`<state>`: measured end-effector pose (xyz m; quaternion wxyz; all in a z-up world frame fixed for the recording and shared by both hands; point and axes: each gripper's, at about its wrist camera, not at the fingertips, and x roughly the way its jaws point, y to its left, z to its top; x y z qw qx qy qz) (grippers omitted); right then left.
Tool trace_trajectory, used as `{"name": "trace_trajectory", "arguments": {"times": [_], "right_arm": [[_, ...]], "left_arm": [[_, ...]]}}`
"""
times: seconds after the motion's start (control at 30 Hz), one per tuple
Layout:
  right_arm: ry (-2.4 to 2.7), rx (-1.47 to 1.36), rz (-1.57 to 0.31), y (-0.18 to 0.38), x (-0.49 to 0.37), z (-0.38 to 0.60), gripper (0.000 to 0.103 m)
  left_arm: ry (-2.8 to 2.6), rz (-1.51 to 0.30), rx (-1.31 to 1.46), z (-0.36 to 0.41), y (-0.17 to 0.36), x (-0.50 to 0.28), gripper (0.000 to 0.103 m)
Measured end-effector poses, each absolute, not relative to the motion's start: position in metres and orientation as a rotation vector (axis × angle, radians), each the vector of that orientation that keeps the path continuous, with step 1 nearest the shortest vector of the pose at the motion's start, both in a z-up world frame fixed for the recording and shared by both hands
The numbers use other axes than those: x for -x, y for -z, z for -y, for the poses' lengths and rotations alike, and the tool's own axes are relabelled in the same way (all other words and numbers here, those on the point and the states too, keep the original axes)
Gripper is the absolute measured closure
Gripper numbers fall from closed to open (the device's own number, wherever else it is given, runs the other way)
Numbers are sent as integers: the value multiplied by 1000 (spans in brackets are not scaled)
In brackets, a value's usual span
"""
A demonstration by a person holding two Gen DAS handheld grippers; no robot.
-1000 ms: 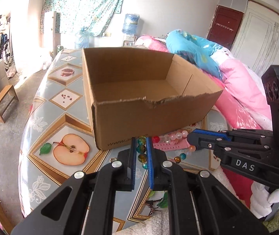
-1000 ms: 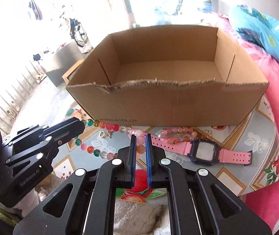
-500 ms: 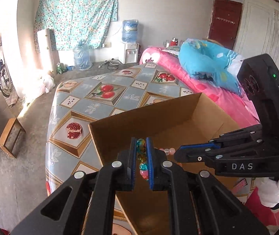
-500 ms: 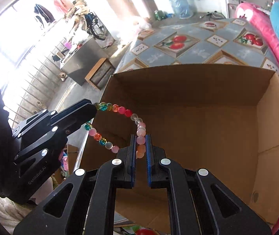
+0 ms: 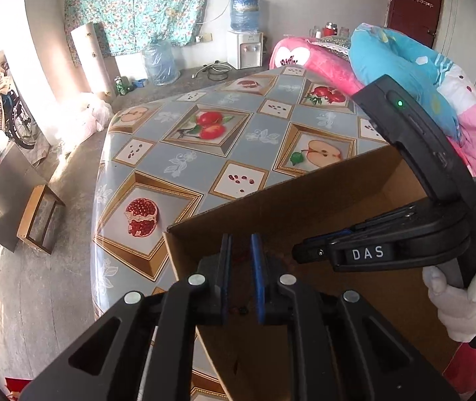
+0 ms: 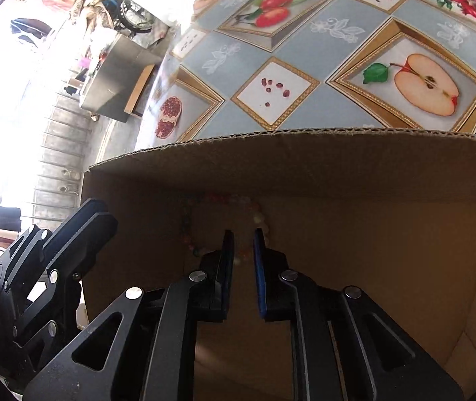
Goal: Organize jewelry
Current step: 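Lift the bracelet with the left tool into the box and open, then move the right tool down to the black watch face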
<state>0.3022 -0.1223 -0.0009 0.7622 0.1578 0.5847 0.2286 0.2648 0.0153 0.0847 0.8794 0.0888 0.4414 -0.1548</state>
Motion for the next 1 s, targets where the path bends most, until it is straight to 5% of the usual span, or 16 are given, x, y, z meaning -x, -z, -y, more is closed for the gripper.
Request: {"name": "trace_trajectory", "arguments": {"times": [0.2,0.4,0.63,0.8,1.0], "right_arm": [[-502,-293,-1042,-58,-243,145,87],[-469,-264,-727,-105,-140,189,65],[-320,-252,-761,-31,-29,202,64],[-150,-131,-888,37,-8,190,64],[-100,-29,-884,68,-17,176,62]], "left_arm": [[316,-777,-100,-41,-132,-211,82],[296,-668,-33,-76,-152,-124,56],[242,-852,62,-80,-88,-63,46],[247,-1015,-36,-30,-15,-48,46],[148,-1006,-251,11,25,-38,44]]}}
